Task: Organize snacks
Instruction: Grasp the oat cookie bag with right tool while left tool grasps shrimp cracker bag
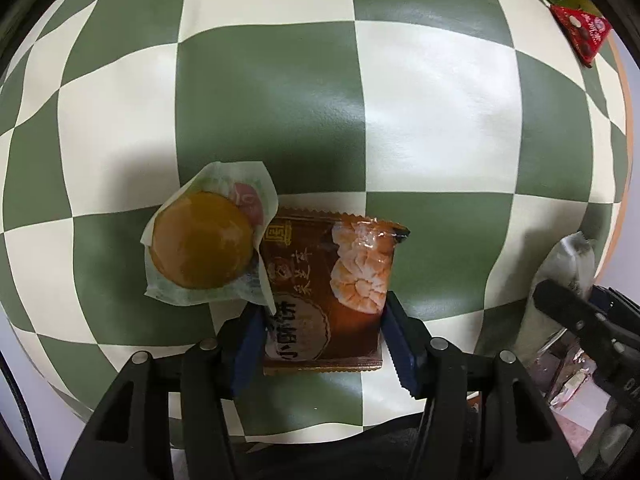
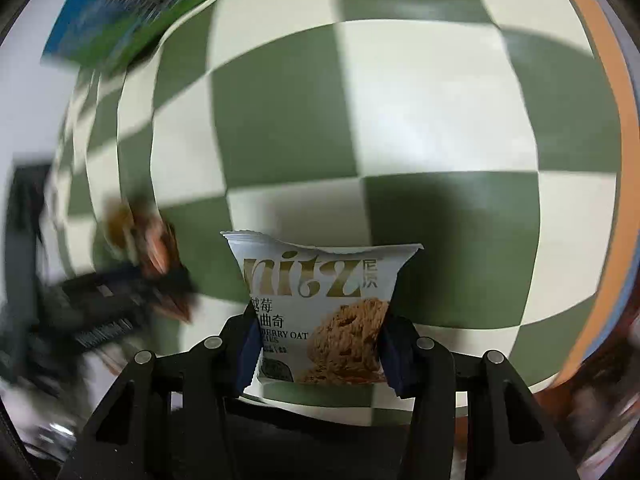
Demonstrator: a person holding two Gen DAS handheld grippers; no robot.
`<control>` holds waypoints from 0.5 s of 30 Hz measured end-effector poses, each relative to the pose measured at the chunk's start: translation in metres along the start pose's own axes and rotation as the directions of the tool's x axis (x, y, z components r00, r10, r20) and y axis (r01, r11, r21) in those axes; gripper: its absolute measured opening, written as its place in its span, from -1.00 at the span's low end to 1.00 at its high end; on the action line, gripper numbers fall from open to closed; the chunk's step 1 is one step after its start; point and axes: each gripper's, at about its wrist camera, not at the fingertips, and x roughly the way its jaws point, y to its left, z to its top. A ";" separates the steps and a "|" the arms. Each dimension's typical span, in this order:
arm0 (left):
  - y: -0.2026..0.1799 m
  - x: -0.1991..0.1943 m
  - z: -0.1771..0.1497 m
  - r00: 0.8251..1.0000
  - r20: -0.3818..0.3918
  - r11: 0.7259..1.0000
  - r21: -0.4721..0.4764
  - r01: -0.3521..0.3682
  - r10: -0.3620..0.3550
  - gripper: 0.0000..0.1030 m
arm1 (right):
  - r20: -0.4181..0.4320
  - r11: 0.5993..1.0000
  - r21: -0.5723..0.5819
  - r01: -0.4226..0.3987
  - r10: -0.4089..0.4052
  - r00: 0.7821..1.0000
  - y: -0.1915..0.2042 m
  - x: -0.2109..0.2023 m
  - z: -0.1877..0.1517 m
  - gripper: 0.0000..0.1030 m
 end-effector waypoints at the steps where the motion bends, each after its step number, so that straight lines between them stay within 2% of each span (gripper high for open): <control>1: 0.001 0.000 0.002 1.000 0.000 1.000 0.001 -0.006 0.006 0.06 | 0.000 1.000 0.012 -0.003 0.003 1.000 -0.002 0.001 0.000 0.03; 6: 0.000 -0.016 0.009 0.999 0.039 1.000 0.015 -0.009 0.009 0.04 | 0.028 0.998 -0.027 0.057 -0.057 0.998 0.006 0.001 -0.007 0.00; 8: -0.004 -0.029 0.006 0.998 0.068 1.000 0.025 0.000 -0.002 0.04 | 0.050 0.998 -0.030 0.053 -0.052 0.997 0.006 -0.006 -0.007 -0.04; 12: -0.013 -0.078 0.013 0.987 0.157 0.998 0.060 0.025 -0.035 0.04 | 0.123 1.000 -0.024 0.011 -0.008 0.992 0.009 -0.045 0.002 -0.05; 15: -0.021 -0.128 0.025 0.966 0.244 0.995 0.083 0.063 -0.082 0.04 | 0.184 0.999 -0.033 -0.021 0.027 0.983 0.012 -0.081 0.015 -0.05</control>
